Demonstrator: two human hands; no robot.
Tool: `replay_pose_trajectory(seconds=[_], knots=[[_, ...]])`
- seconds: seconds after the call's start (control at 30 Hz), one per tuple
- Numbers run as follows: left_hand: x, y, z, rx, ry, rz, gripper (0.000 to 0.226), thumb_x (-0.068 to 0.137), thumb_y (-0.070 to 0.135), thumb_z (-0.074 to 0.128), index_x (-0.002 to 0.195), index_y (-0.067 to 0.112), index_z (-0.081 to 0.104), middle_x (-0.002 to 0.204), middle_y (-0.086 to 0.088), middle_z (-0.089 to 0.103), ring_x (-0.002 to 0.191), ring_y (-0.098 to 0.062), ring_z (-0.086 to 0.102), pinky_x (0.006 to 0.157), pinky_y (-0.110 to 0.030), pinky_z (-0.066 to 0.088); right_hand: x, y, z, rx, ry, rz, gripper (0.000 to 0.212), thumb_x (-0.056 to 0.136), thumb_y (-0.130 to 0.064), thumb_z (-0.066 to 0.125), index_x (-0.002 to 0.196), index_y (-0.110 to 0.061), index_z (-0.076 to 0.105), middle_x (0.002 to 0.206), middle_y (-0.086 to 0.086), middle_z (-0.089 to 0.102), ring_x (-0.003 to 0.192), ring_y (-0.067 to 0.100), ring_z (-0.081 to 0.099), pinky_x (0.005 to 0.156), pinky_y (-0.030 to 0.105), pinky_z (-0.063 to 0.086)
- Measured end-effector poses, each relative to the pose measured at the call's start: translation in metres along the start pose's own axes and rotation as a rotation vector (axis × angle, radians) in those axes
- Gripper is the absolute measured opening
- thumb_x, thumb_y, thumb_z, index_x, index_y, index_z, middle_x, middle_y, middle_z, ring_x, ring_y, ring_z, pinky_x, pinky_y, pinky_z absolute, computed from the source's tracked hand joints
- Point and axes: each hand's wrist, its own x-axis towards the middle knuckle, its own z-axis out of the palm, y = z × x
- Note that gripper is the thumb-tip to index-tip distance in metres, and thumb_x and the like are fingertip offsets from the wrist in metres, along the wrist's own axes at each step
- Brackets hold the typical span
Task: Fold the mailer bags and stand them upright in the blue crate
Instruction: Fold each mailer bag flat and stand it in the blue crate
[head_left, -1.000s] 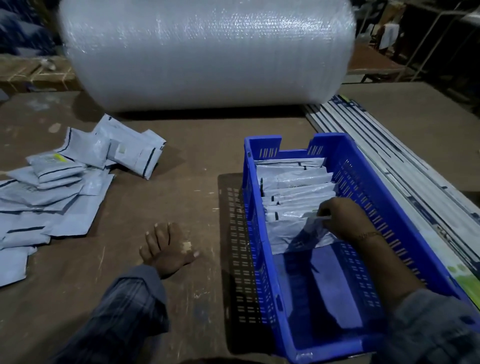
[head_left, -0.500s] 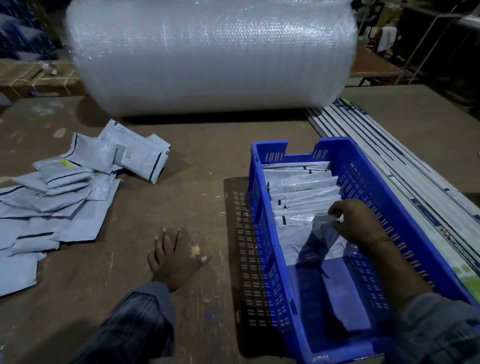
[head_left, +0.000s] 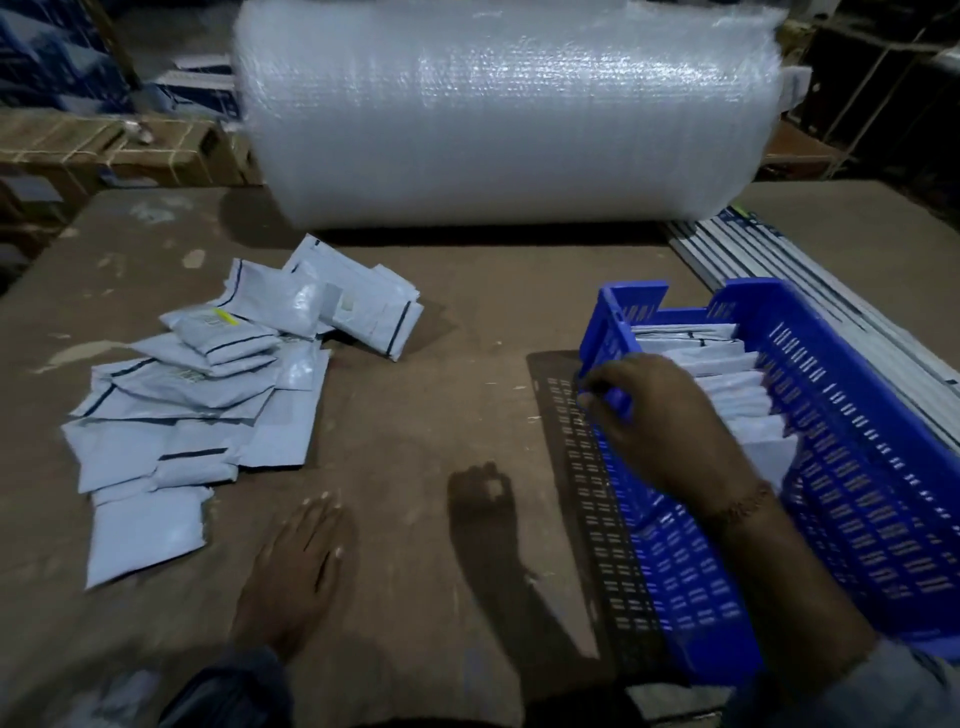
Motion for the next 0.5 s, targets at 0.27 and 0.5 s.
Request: replay_pose_trajectory(seconds=[0.27,0.5], knots=[[-0.018,-0.069,-0.022,-0.052,0.047,0.031,0.056,0.109,0.042,0.030,0.159,0.020,0.045,0.167,0.003,0.038,0.154,-0.021,0.037,0.118,-0.043,0.037,0.023,-0.123,0.129,0.017,-0.162,-0.083,0.016,0.099,-0.035,0.064,0.109,-0.027,0.071,0.101,-0.005,0.064,0.096,0.017,0.057,0.084,0.037,0.052],[-0.030,-0.100,-0.036,-0.080,0.106,0.050,0.051,0.111,0.037,0.035,0.159,0.020,0.046,0.167,0.003,0.039,0.155,-0.018,0.034,0.126,-0.035,0.025,0.039,-0.205,0.222,0.144,-0.301,-0.112,0.015,0.094,-0.027,0.066,0.107,-0.024,0.074,0.100,-0.003,0.068,0.094,0.019,0.061,0.084,0.039,0.053]])
